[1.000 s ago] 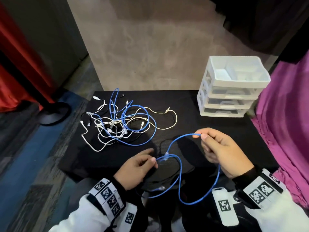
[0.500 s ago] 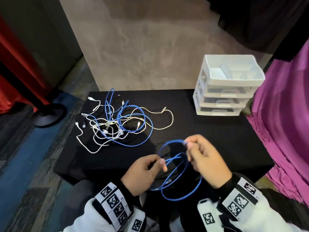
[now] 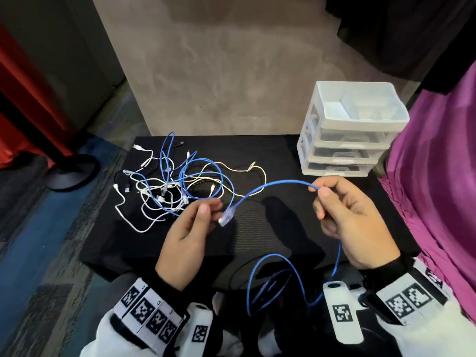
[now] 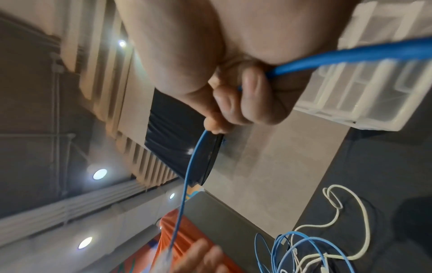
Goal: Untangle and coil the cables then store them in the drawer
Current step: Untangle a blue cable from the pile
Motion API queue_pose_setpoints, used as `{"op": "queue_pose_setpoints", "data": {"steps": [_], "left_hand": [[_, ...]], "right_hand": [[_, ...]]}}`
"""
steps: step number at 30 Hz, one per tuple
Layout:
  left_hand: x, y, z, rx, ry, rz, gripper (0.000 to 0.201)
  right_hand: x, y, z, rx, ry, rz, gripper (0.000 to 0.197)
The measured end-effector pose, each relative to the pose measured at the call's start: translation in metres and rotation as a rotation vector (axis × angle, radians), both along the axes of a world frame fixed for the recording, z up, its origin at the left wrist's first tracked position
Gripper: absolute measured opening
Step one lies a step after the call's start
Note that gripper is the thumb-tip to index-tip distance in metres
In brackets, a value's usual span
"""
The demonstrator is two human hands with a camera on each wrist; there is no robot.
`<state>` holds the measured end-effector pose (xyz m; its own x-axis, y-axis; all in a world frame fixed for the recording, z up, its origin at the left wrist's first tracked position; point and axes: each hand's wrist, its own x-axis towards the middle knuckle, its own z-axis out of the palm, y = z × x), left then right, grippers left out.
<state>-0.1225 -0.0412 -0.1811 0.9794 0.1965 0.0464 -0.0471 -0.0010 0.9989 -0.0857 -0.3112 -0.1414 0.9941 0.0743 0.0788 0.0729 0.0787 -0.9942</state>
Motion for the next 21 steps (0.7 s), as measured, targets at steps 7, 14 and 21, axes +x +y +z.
{"op": "queue_pose_setpoints", "data": {"steps": [7, 14, 21], "left_hand": [[0.004, -0.033, 0.048, 0.011, 0.100, -0.453, 0.037], [0.025, 0.016, 0.076, -0.744, 0.099, -0.191, 0.033], [0.020, 0.012, 0.067, -0.650, 0.053, -0.093, 0.037]], "right_hand": [[-0.006, 0.018, 0.018, -0.350, -0.189, 0.200, 0.015], [0.007, 0.004, -0.033, -0.483, -0.073, 0.193, 0.016], [-0.032, 0.047, -0.076, -0.669, -0.054, 0.493, 0.018]]}}
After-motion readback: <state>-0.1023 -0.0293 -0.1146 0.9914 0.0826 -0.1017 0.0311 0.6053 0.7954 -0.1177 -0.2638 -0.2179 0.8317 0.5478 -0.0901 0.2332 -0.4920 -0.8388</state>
